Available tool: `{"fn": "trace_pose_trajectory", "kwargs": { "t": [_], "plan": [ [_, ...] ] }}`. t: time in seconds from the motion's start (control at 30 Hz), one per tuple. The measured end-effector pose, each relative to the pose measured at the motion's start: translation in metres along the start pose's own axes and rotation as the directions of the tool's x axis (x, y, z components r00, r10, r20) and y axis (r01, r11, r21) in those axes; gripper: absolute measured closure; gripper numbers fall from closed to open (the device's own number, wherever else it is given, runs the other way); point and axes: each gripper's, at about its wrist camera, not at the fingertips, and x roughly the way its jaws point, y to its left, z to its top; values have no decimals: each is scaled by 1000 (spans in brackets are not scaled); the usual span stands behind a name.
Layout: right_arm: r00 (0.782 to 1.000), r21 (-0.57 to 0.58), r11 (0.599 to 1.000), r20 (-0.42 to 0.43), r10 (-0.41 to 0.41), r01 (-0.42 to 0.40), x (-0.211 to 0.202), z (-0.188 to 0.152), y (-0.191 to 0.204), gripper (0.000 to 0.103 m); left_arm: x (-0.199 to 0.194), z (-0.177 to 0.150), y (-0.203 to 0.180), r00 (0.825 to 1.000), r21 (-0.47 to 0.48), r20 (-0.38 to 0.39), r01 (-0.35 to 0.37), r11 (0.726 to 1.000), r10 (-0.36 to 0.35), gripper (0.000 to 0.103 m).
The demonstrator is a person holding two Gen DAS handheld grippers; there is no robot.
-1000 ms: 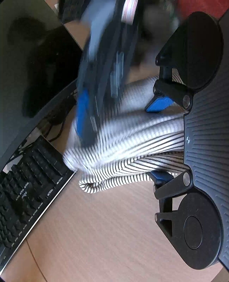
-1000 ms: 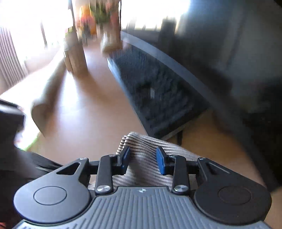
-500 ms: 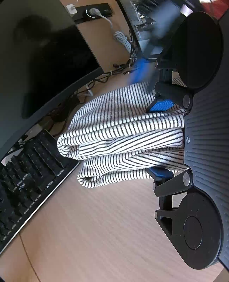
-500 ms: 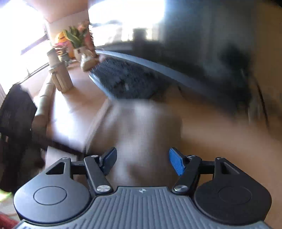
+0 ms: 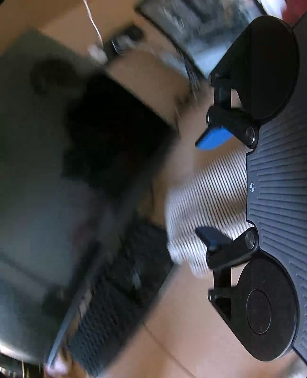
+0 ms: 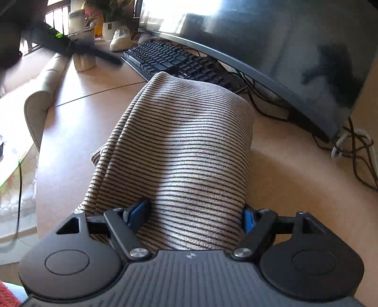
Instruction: Fold clothes
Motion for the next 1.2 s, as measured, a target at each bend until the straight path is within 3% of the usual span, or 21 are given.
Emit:
{"fn": "trace_pose_trajectory", "kwargs": {
  "t": [0.07,0.2,0.3,0.37,0.43,0.53,0.57,0.67,0.87,0.93,1.0,1.03,1.07,1.13,1.2],
  "plan": [
    [1000,-8,1000,-4,-8,8,1,3,2,26,23,2,-1,999,-22,-44,30,999,-31,16],
    [1000,-25,999,5,-26,26,-4,1,4,26,65,-16,37,983,-104,-167,-93,990,74,24],
    [998,-41,999,44,-33,35,-19,2,2,16,61,-21,61,989,-187,-144,-63,980,36,30],
    [997,-46,998,71,-37,40,-29,4,0,8,65,-19,65,988,-187,-147,-70,980,43,40],
    [995,-24,1000,95,-2,5,-36,10,-5,7,69,-17,66,987,-179,-150,-81,981,54,46],
    [989,39,996,126,77,-83,-40,20,-13,8,70,-17,71,988,-184,-147,-77,980,50,46],
    [986,74,990,122,113,-122,-36,22,-16,8,70,-16,70,988,-181,-148,-73,981,46,46],
    [988,136,981,85,130,-141,-13,15,-17,8,70,-15,71,988,-168,-153,-52,984,26,47],
    [996,-93,995,84,-34,41,11,12,9,2,74,-13,83,993,-155,-114,9,988,-27,46],
    [996,-89,995,90,-26,34,13,13,3,0,70,-14,80,996,-168,-91,1,986,-16,46],
    [996,-58,998,93,3,2,11,13,-5,0,63,-17,74,998,-169,-55,-14,986,5,46],
    [995,-41,999,100,17,-13,7,10,-8,0,55,-22,66,999,-155,-22,-31,987,28,41],
    [994,-25,999,107,31,-28,3,8,-12,0,45,-27,58,999,-143,15,-45,989,47,26],
    [993,59,997,105,49,-56,-10,0,-22,0,24,-43,38,990,-122,90,-98,988,109,11],
    [988,138,985,129,90,-108,-34,-16,-33,0,7,-61,16,975,-120,137,-157,980,173,10]
  ]
}}
